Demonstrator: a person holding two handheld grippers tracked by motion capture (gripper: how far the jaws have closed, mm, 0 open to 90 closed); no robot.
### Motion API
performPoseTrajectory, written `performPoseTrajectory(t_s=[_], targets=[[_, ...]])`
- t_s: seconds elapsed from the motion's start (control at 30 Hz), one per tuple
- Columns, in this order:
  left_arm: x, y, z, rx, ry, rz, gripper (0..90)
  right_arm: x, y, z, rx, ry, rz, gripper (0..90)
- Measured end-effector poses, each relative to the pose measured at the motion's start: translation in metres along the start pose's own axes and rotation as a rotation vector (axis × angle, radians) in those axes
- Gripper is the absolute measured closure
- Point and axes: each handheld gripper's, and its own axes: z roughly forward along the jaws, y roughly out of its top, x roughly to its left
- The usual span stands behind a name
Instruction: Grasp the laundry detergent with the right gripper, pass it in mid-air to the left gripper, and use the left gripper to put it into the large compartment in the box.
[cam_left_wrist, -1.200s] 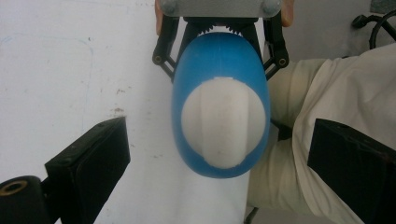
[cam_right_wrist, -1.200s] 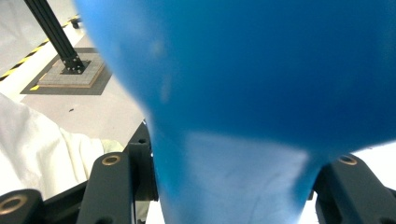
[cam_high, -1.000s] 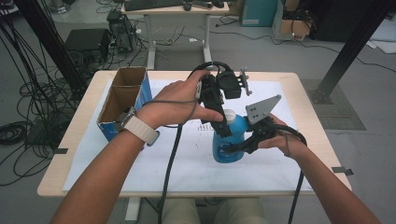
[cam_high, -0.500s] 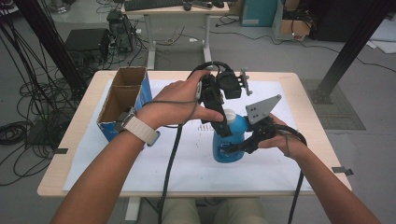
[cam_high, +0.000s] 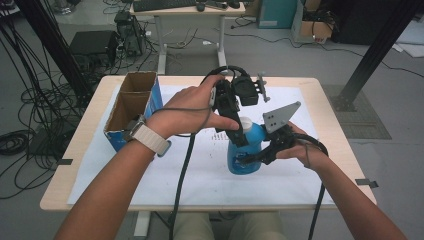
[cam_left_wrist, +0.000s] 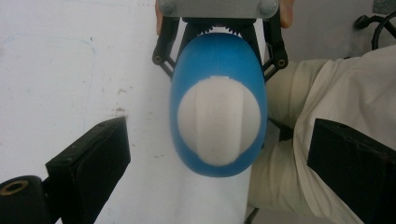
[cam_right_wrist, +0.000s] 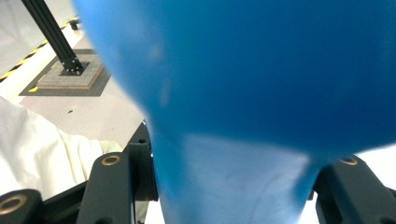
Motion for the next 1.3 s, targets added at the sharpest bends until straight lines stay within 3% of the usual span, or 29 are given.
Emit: performPoseTrajectory(t_s=[1.3], targets=[[-0.0007,-0.0012,0.0000,0.000,0.001,0.003,6.3,-0.0001,-0.0007,0.0012,0.004,-0.003,0.004,43.2]])
